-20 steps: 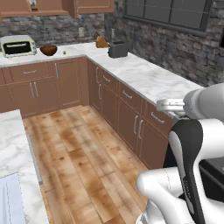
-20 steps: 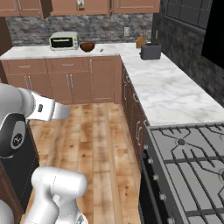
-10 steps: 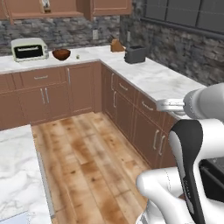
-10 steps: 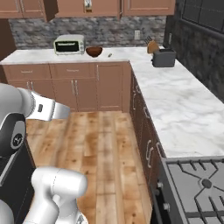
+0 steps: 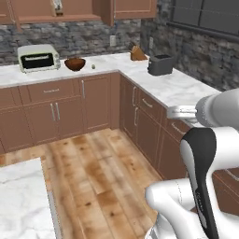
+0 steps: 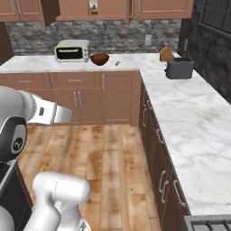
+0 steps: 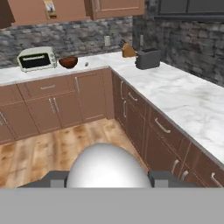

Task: Pick the egg and butter from the fridge and place them by the bowl for mixing.

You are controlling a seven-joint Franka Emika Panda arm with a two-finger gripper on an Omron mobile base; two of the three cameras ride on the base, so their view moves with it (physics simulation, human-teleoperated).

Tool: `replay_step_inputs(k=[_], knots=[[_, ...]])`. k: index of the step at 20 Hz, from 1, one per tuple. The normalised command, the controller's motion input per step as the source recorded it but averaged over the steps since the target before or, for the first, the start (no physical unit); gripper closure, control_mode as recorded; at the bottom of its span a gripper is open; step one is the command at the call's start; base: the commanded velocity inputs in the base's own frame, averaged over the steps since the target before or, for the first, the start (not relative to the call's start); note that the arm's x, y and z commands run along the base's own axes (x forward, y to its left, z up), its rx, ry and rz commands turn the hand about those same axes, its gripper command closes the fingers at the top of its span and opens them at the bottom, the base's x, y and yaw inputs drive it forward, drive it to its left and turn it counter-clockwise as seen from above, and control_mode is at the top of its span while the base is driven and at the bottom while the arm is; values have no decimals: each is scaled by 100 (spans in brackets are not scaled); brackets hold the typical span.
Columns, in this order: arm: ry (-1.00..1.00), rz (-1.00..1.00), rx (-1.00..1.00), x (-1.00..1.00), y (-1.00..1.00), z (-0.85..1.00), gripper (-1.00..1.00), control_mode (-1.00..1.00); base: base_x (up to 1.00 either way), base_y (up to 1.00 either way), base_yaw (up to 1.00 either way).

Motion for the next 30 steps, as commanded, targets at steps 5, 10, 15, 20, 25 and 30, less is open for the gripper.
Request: replay_step_inputs(k=[5, 10, 15, 20, 25, 30], knots=[[0, 0, 0, 0, 0, 0, 100, 100, 85, 0, 4], [0, 0, 0, 0, 0, 0, 100, 100, 85, 0, 5], [0, 0, 0, 0, 0, 0, 100, 100, 85, 0, 6], [0, 0, 0, 0, 0, 0, 100, 100, 86, 0, 8], [0, 0, 0, 0, 0, 0, 100, 100, 86, 0, 8], [0, 0, 0, 0, 0, 0, 100, 100, 88, 0, 4]])
